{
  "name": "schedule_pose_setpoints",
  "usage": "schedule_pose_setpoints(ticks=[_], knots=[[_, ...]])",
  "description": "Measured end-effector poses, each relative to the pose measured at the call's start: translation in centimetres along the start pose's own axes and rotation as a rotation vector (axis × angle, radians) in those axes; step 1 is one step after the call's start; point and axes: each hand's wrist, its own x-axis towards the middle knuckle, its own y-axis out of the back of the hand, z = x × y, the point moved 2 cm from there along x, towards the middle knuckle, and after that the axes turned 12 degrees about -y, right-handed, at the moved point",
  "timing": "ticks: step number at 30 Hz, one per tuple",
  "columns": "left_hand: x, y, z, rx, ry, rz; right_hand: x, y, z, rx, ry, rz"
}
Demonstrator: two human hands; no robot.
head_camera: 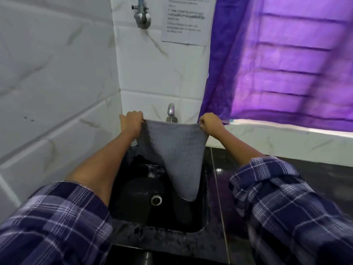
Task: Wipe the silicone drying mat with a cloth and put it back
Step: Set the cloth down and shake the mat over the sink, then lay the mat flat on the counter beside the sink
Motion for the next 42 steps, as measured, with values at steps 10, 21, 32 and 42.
schedule_pose_setpoints(ticks=[10,21,32,42], knots=[[4.8,8.4,9.9,0.077,-0.238,0.399,-0.7,12.6,8.1,0.077,-0.066,0.386],[1.9,9.7,23.4,-0.195,-0.387,0.166,-6.5,21.5,21.8,0.03,-0.028,0.253],[1.9,11.2,29.3,-0.555,-0.391,-0.399,-8.3,23.8,28.9,0.11,-0.144,-0.275],[9.9,-8.8,33.4,-0.408,-0.285,-0.693,2.4,8.0,36.8,-0.037,-0.317,-0.473]])
